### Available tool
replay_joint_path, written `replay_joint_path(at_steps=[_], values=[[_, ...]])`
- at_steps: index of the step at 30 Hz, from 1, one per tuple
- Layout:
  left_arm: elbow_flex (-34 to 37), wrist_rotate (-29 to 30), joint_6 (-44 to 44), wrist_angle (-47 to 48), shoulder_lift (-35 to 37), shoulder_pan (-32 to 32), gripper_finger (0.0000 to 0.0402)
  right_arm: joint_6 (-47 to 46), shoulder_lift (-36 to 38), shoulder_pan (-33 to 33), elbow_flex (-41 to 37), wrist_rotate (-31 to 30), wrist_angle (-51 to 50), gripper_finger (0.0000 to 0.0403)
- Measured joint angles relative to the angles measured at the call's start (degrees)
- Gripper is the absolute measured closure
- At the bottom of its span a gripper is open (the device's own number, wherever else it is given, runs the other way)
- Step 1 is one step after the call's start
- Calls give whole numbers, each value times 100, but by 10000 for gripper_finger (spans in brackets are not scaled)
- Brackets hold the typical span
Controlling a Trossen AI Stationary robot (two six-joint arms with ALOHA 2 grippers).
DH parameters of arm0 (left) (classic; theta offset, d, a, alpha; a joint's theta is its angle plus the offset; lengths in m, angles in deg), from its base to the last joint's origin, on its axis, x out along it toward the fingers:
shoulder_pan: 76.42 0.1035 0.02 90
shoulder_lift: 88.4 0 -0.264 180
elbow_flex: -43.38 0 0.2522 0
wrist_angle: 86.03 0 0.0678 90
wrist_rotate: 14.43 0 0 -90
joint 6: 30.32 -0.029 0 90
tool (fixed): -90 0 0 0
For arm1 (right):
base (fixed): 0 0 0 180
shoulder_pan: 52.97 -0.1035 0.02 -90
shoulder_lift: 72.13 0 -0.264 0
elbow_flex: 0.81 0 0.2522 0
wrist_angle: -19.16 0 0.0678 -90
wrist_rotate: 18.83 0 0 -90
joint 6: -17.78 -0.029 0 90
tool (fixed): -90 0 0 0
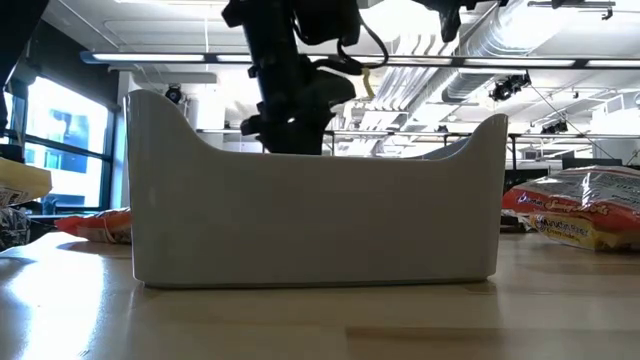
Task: Sort Maruchan noodles
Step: Adjust the orange noodle pack into the transparent bin
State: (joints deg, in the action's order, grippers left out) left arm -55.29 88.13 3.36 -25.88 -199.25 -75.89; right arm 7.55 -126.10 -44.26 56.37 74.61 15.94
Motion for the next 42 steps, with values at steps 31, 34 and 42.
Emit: replay_joint_path(at_steps=[31, 34, 42], values=[[122, -335, 2799, -90, 1307, 451, 401, -717, -42, -389, 0, -1353, -6, 403], [457, -173, 3359, -110, 1296, 368, 401, -473, -42, -388, 0, -1155, -6, 403], [966, 560, 4313, -729, 1335, -14, 401, -582, -2, -389, 0, -763, -23, 403]])
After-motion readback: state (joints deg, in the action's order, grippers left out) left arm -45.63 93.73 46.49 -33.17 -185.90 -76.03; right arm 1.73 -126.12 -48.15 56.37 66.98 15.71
